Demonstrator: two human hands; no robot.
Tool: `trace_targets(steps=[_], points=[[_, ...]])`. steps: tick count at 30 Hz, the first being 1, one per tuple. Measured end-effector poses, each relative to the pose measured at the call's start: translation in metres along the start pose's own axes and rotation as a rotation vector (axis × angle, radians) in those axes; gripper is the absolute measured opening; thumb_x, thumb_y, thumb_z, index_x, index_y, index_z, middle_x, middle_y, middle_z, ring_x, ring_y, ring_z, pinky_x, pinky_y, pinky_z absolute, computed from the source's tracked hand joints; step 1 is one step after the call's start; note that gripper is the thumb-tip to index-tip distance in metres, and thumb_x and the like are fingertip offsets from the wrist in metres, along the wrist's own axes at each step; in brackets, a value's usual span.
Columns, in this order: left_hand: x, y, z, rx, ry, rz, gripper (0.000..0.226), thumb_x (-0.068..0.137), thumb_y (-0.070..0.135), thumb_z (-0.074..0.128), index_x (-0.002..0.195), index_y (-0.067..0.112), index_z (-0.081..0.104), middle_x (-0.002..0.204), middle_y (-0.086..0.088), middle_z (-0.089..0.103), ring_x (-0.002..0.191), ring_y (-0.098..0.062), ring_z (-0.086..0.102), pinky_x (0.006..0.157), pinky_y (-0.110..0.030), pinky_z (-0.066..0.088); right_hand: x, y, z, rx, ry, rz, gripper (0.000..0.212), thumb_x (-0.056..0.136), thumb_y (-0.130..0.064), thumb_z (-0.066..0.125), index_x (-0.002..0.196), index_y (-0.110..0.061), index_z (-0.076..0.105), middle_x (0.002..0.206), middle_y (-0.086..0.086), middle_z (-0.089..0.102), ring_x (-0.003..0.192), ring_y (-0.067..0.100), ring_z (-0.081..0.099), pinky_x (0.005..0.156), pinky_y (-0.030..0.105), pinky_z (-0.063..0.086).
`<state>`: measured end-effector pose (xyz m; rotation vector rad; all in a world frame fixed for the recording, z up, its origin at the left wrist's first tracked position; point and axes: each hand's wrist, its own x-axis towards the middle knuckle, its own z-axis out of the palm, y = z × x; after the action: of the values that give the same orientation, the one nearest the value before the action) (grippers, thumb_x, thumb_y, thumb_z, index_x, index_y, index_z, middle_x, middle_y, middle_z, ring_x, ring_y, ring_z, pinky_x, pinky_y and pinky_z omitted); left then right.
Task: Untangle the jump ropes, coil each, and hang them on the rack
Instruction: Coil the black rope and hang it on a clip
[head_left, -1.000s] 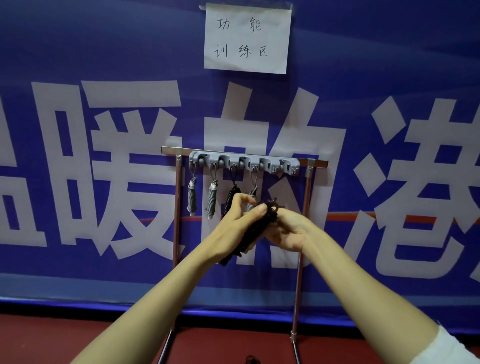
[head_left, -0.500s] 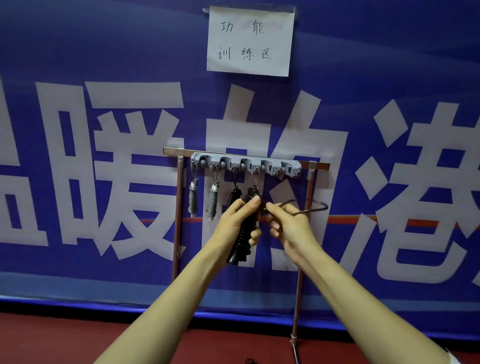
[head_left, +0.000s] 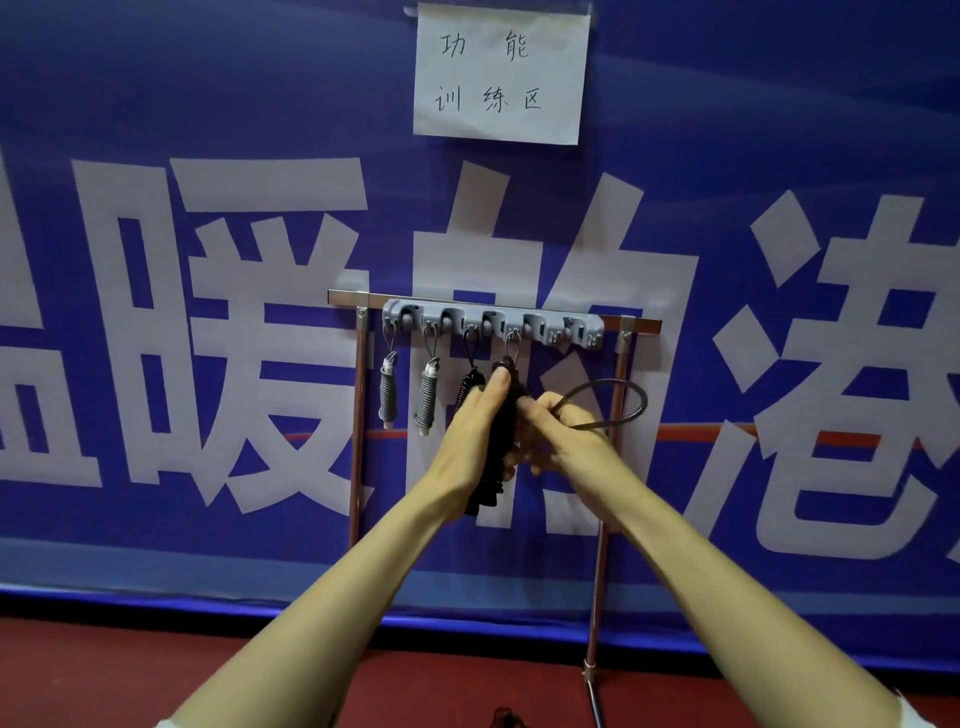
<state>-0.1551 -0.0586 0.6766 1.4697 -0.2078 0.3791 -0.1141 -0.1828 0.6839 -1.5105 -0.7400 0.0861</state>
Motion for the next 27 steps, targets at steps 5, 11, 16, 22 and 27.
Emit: trace_targets(steps=[5,11,16,22,27], points=[[0.000,0.008,0.004,0.011,-0.037,0.015,0.067,0.090,0.065,0.041,0.089,0.001,0.060,0.062,-0.009,0.055,0.046,-0.015,0.044,0.046,-0.026,0.034,0.000,0.004,-0.001,0.304,0.013,0.086,0.026,0.082,-0.036,0.062,0.087,-0.012,0.054,0.070,0.008,0.057,0.058,0.020,0.052,0.046,0.022,0.041],[0.004,0.007,-0.001,-0.097,-0.034,-0.018,0.058,0.095,0.057,0.042,0.105,0.000,0.051,0.066,-0.004,0.052,0.047,-0.013,0.042,0.044,-0.024,0.035,0.005,-0.002,-0.002,0.206,0.079,0.048,0.031,0.078,-0.042,0.066,0.079,-0.013,0.057,0.061,0.004,0.046,0.048,0.011,0.043,0.049,0.023,0.035],[0.001,0.007,-0.004,0.025,-0.066,-0.023,0.054,0.101,0.049,0.035,0.113,-0.003,0.047,0.061,0.006,0.057,0.049,-0.014,0.040,0.046,-0.025,0.033,0.005,-0.001,-0.009,0.309,0.003,0.231,0.031,0.071,-0.036,0.073,0.081,-0.014,0.055,0.055,0.000,0.048,0.046,0.010,0.039,0.048,0.023,0.030],[0.000,0.005,-0.004,0.031,-0.073,-0.021,0.049,0.095,0.053,0.049,0.098,0.004,0.047,0.066,0.000,0.054,0.046,-0.013,0.041,0.045,-0.024,0.035,0.004,-0.006,-0.014,0.379,-0.035,0.242,0.037,0.072,-0.018,0.071,0.062,-0.016,0.035,0.052,-0.001,0.055,0.047,0.009,0.039,0.046,0.018,0.034],[0.003,0.002,-0.002,-0.068,-0.044,-0.026,0.024,0.098,0.036,0.052,0.092,0.013,0.046,0.070,0.001,0.062,0.048,-0.014,0.041,0.045,-0.025,0.033,0.004,-0.007,-0.009,0.262,0.028,0.092,0.036,0.076,-0.031,0.070,0.059,-0.018,0.042,0.053,-0.003,0.048,0.048,0.009,0.033,0.049,0.020,0.027]])
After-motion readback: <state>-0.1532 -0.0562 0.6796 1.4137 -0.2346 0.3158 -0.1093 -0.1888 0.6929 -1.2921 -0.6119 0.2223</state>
